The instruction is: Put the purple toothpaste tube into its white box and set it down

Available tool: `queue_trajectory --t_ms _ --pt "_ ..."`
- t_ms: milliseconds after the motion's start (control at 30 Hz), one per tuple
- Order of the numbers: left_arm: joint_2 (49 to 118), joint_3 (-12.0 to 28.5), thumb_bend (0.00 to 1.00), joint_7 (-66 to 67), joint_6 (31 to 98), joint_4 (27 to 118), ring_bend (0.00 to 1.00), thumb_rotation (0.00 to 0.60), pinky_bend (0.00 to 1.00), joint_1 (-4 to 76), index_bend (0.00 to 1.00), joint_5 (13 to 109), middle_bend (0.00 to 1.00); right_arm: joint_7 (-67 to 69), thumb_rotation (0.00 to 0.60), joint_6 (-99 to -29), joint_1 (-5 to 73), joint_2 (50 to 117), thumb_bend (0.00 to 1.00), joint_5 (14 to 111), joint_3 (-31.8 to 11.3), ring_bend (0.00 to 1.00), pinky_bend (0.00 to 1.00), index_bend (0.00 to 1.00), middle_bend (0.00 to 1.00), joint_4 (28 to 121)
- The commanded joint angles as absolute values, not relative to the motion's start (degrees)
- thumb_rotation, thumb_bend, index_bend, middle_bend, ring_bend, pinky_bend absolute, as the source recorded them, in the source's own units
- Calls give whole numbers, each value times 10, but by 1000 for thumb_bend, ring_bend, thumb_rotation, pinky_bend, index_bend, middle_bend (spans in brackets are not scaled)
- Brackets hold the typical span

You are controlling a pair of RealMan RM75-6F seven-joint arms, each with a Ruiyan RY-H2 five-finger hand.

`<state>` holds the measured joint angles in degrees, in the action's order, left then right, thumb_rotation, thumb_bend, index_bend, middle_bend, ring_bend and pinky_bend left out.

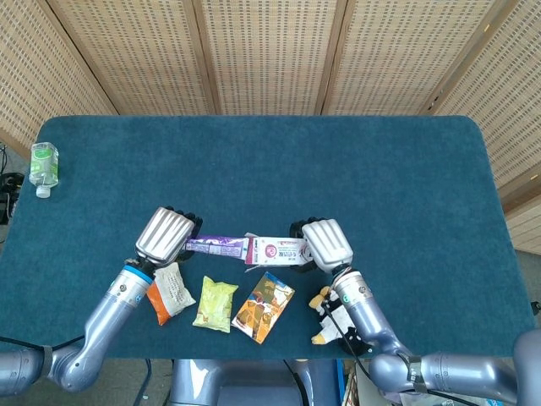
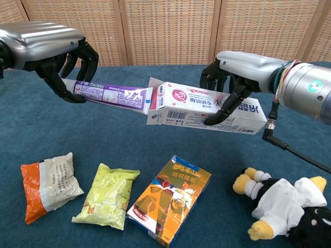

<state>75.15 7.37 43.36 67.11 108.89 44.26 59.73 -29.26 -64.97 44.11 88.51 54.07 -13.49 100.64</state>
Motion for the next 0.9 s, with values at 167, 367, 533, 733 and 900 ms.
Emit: queue_trajectory --t_ms 167,367,533,733,900 --pt "750 71 241 429 675 1091 614 600 578 440 809 610 715 -296 600 -652 442 885 37 537 -136 417 467 596 533 1007" --pt "738 64 242 443 677 1092 614 600 578 436 809 597 714 -297 600 -651 443 885 38 535 -135 417 467 596 533 1005" --pt "728 61 242 444 676 1088 614 600 579 432 809 591 715 -298 600 -652 444 884 38 533 -137 417 467 596 533 1004" --pt "726 61 242 426 674 1080 614 600 579 428 809 594 715 -299 600 -651 444 887 38 531 -135 417 467 596 533 1004" --pt "734 60 242 416 668 1075 614 600 578 427 809 596 715 -302 600 -653 446 890 38 532 -136 417 467 596 533 1005"
